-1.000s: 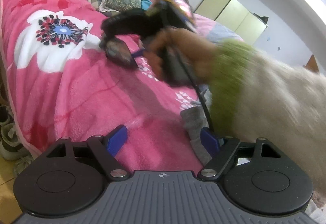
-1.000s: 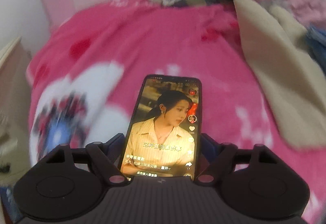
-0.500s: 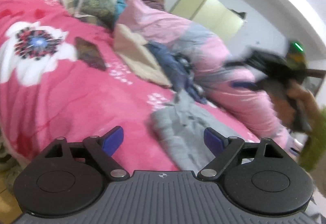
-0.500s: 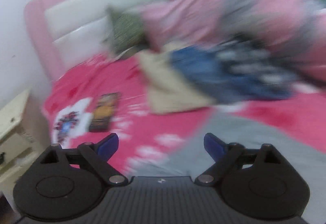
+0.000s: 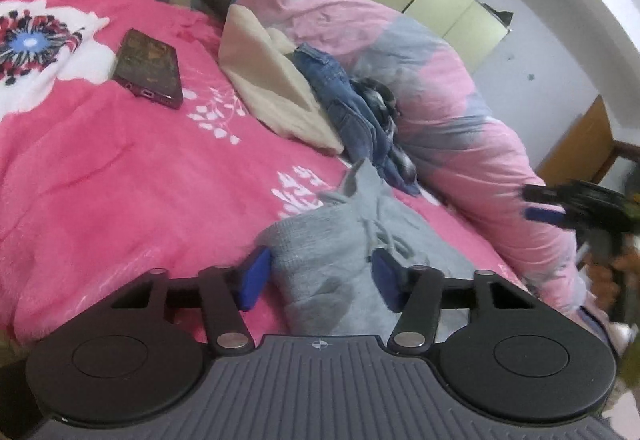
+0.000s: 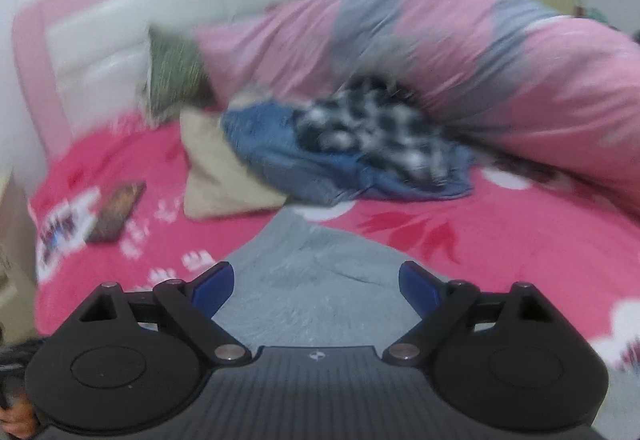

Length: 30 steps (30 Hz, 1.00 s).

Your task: Fold clothes

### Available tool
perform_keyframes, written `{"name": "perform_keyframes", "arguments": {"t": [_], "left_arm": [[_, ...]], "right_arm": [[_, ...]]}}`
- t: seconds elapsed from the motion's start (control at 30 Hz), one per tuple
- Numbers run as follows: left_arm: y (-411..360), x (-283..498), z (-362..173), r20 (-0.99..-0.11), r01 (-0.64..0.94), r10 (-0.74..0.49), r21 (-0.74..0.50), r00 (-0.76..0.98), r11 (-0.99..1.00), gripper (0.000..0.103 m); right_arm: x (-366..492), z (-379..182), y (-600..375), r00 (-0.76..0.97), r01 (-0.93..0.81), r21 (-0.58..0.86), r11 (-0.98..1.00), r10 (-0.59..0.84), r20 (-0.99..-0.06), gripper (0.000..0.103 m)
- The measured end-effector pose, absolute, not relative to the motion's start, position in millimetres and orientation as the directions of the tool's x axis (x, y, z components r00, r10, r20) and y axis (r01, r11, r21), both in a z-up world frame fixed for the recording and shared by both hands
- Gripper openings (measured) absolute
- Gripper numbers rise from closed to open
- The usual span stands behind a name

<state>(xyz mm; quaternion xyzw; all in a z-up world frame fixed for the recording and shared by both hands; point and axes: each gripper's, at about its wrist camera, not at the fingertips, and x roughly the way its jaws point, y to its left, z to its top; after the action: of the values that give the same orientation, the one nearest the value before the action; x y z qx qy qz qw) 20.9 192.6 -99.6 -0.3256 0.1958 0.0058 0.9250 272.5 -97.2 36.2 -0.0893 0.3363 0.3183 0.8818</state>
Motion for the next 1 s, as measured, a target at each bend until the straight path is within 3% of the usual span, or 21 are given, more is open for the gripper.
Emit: {"name": "perform_keyframes", "arguments": {"t": [0.17,0.23,0.33,0.4,0.5,0.53,0.57,0.6,0.63,0.67,0.83,1.0], "left_arm": [[196.8,21.9,-108.5,-0.34,-0.092,-0.155,-0.609,0.928,0.788,0.061],[198.0,24.0,-109.1,-0.326,-0.064,-0.183,-0.622,0.928,0.781,0.074],[192.7,26.1,-108.1,-0.327,-0.051,-0.182,-0.594,0.927,0.803,0.076],[190.1,26.1,-107.8,-0.328,-0.058,-0.167,-0.577,0.93,0.815,0.069],[194.5,26.4,-108.8,-0.34,-0.107,-0.128,-0.593,0.932,0.798,0.035],[195.9,27.8,-109.2,-0.344,-0.119,-0.121,-0.6,0.931,0.791,0.033],[195.9,28.8,-108.8,-0.343,-0.123,-0.116,-0.601,0.932,0.79,0.032],[195.9,29.8,-108.4,-0.341,-0.126,-0.111,-0.602,0.934,0.788,0.028],[194.9,30.5,-107.3,-0.339,-0.131,-0.101,-0.596,0.935,0.792,0.024],[192.4,30.6,-105.5,-0.336,-0.137,-0.083,-0.58,0.938,0.803,0.021],[197.6,25.7,-93.9,-0.274,-0.153,-0.01,-0.567,0.962,0.81,0.012],[218.5,24.8,-83.9,-0.235,-0.186,0.055,-0.582,0.97,0.791,0.012]], "right_arm": [[327.2,-9.1,-26.6,0.477,-0.75,-0.053,0.66,0.484,-0.734,0.093],[350.8,-24.4,-6.6,0.449,-0.772,-0.061,0.633,0.475,-0.757,0.094],[386.5,-47.8,12.9,0.406,-0.785,-0.043,0.618,0.461,-0.789,0.096],[406.7,-63.5,18.5,0.369,-0.787,-0.019,0.617,0.446,-0.816,0.096],[422.0,-85.8,16.0,0.277,-0.769,0.062,0.636,0.419,-0.865,0.093],[420.5,-85.6,13.0,0.266,-0.76,0.09,0.644,0.434,-0.861,0.084],[417.3,-82.4,12.0,0.26,-0.766,0.1,0.635,0.449,-0.855,0.061],[410.7,-77.7,13.2,0.275,-0.773,0.084,0.629,0.452,-0.849,0.047],[404.0,-72.9,14.6,0.291,-0.78,0.067,0.623,0.455,-0.842,0.023],[396.2,-69.2,17.7,0.339,-0.776,0.013,0.631,0.434,-0.835,0.015],[368.4,-49.6,31.0,0.502,-0.748,-0.154,0.645,0.399,-0.768,0.005],[369.8,-25.3,45.1,0.548,-0.728,-0.138,0.671,0.45,-0.705,0.004]]}}
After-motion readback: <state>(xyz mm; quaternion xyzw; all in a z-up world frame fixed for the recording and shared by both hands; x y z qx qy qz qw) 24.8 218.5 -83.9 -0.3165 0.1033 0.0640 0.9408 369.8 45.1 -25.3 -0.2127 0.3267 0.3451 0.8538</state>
